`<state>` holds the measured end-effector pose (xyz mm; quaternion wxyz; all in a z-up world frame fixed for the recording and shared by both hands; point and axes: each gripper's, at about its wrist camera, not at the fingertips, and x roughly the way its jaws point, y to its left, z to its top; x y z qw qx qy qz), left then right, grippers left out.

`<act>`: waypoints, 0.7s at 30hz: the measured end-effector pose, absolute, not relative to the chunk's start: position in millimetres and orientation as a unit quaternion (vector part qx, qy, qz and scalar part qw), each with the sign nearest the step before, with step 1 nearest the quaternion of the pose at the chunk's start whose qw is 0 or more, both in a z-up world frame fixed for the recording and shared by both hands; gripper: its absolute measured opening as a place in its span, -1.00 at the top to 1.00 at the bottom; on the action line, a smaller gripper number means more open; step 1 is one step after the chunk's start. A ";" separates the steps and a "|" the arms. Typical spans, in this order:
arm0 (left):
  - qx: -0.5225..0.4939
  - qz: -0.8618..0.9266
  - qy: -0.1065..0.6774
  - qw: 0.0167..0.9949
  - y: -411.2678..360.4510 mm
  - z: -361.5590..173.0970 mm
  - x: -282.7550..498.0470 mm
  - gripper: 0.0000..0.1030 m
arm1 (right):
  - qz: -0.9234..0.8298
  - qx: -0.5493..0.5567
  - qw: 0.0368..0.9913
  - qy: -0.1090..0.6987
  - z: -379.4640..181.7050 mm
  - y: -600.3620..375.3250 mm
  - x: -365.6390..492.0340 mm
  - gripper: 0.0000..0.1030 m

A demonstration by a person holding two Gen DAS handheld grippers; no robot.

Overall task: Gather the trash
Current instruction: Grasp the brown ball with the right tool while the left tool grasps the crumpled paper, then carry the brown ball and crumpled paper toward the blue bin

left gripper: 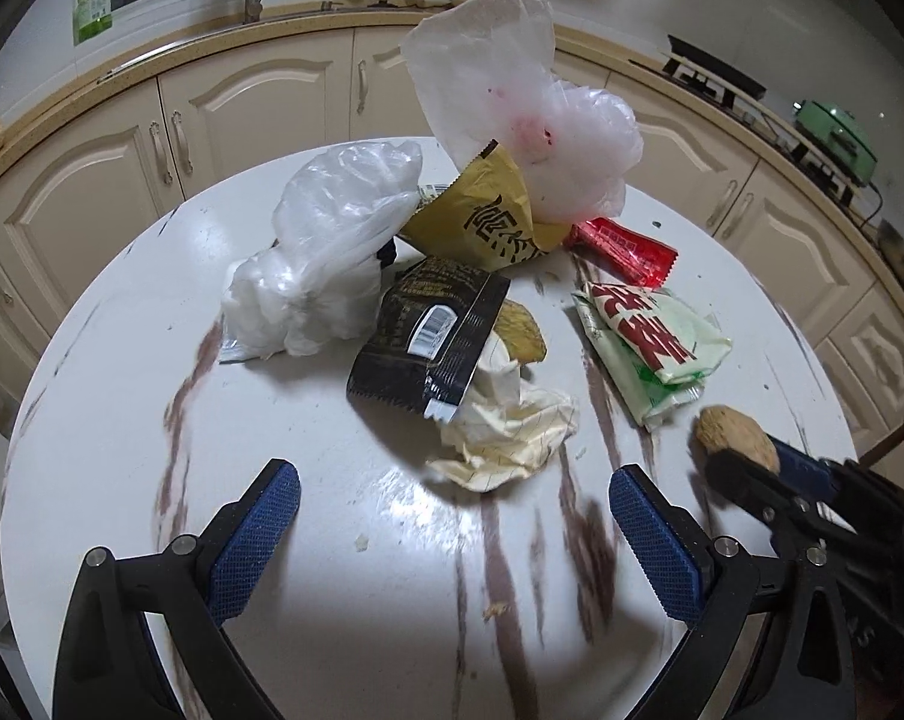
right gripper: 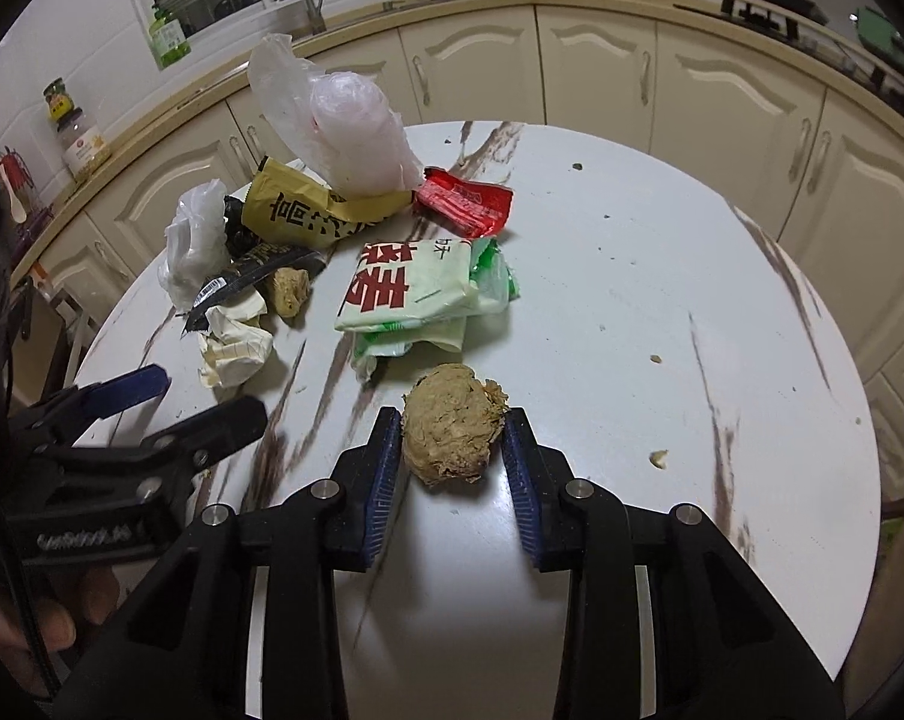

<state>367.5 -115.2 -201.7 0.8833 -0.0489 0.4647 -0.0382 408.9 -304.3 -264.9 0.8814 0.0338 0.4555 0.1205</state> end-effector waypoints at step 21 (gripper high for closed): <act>-0.089 -0.081 0.440 0.890 -98.0 -203.0 351.0 0.22 | 0.121 0.059 0.887 0.442 -258.3 -314.4 380.4 0.37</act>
